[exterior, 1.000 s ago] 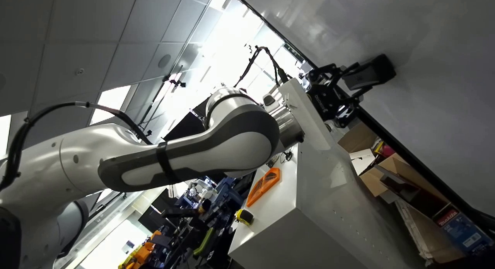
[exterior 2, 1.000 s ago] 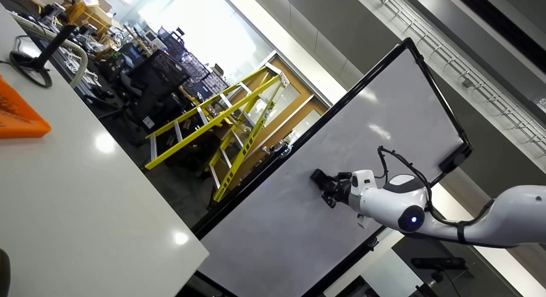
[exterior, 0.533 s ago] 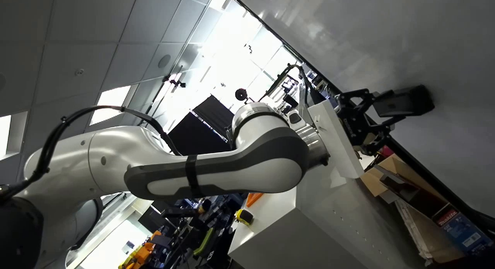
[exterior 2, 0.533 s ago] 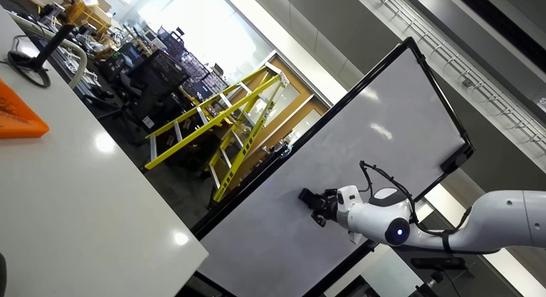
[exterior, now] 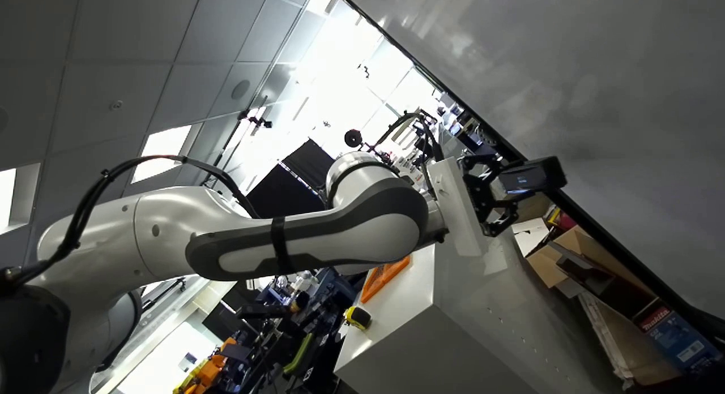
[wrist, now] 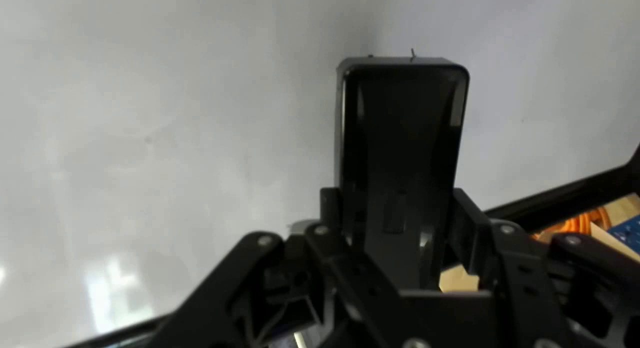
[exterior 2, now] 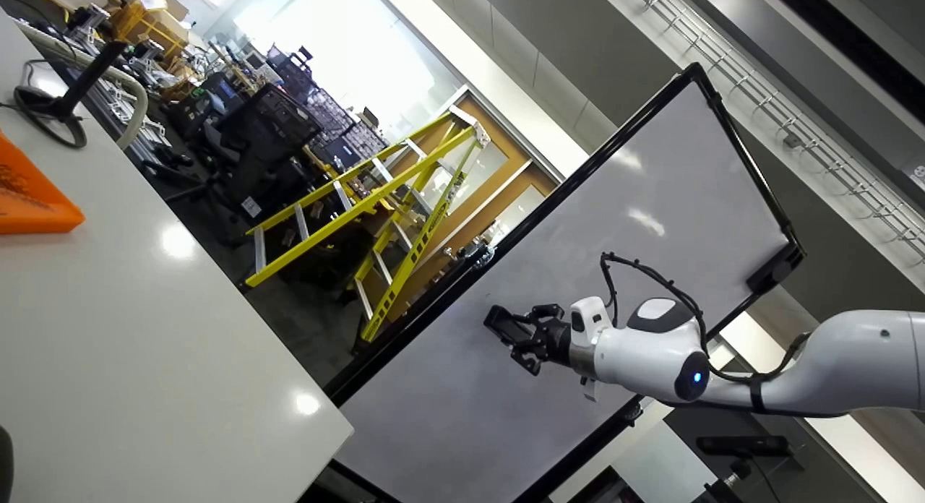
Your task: Use the eraser to clean the whiteboard
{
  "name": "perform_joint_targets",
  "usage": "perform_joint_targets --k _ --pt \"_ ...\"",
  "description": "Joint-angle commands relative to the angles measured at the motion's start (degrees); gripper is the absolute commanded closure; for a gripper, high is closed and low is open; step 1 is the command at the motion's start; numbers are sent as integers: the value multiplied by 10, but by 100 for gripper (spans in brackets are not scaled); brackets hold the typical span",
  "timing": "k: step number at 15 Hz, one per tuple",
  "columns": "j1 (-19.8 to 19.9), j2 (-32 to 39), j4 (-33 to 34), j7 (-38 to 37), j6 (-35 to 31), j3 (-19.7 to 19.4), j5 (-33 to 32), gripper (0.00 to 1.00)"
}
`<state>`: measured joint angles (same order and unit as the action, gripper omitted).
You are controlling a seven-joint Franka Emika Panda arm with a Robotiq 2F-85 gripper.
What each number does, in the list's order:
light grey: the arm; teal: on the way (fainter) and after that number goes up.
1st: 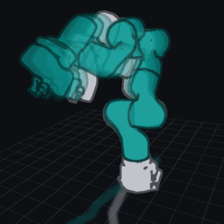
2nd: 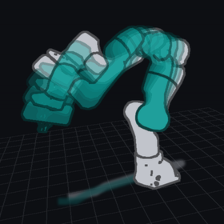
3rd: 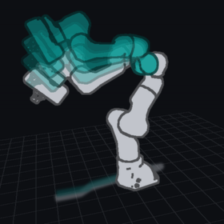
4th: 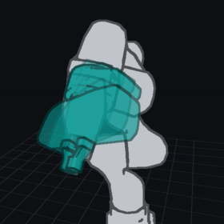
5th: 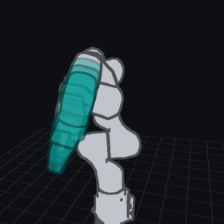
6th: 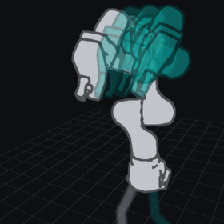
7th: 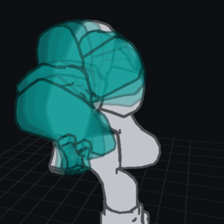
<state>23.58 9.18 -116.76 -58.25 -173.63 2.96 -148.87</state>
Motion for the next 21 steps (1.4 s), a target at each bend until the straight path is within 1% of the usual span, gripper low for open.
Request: perform_joint_targets --k 1,2,3,4,5,7,9,10,12,13,15,18,21 --pt "-7 -46 -29 7 -52 2 20 70" --pt "-10 -53 -35 17 -64 -3 33 70" --pt "-17 -64 -52 48 -61 -20 69 70" --pt "-19 -73 -63 63 -64 -26 91 70" --pt "-21 -87 -83 93 -51 -34 126 70" --pt "-21 -120 -116 141 -30 -39 189 70" --pt "-16 -153 -141 192 -20 -36 265 70" --pt "-54 -169 -156 235 -11 -75 318 70" --pt "-71 -191 -177 315 -2 -88 414 70" --pt "-37 -200 -187 363 0 -51 471 70" --pt "-43 -208 -207 452 -4 -50 575 70" --pt "-73 -216 -239 582 -5 -54 734 70" --pt "-134 -218 -262 704 10 -72 892 70"
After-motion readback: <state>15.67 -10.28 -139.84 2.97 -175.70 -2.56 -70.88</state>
